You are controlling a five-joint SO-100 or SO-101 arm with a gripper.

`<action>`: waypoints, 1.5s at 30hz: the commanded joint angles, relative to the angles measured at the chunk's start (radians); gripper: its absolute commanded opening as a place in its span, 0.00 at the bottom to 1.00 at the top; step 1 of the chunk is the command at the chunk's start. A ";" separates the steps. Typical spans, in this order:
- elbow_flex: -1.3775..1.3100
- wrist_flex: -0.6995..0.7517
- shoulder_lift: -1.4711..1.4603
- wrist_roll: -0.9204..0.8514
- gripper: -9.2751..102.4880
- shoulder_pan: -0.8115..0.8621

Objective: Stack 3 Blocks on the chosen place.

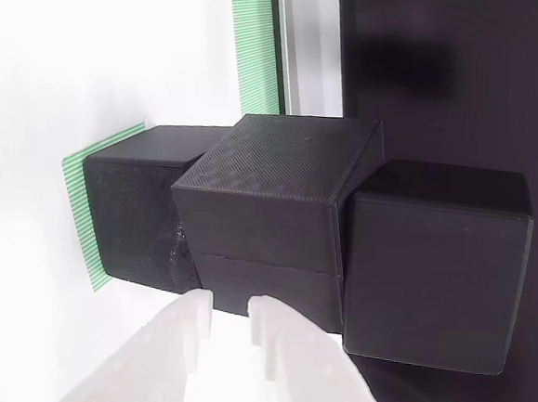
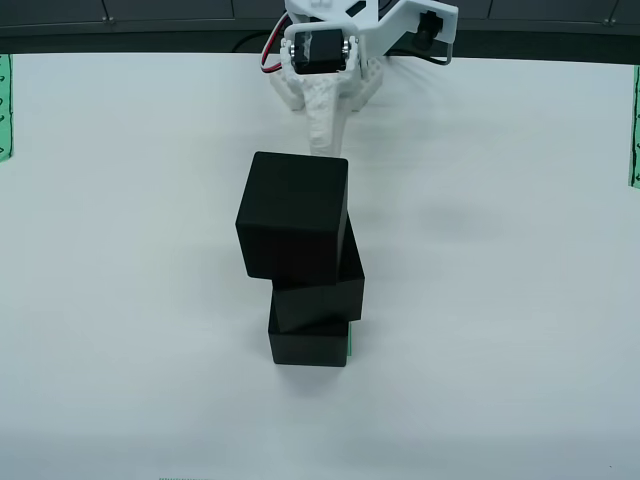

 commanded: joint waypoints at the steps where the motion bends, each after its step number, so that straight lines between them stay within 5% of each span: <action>1: 0.031 0.003 0.021 -0.006 0.08 0.002; 45: 0.031 0.003 0.020 0.000 0.08 0.049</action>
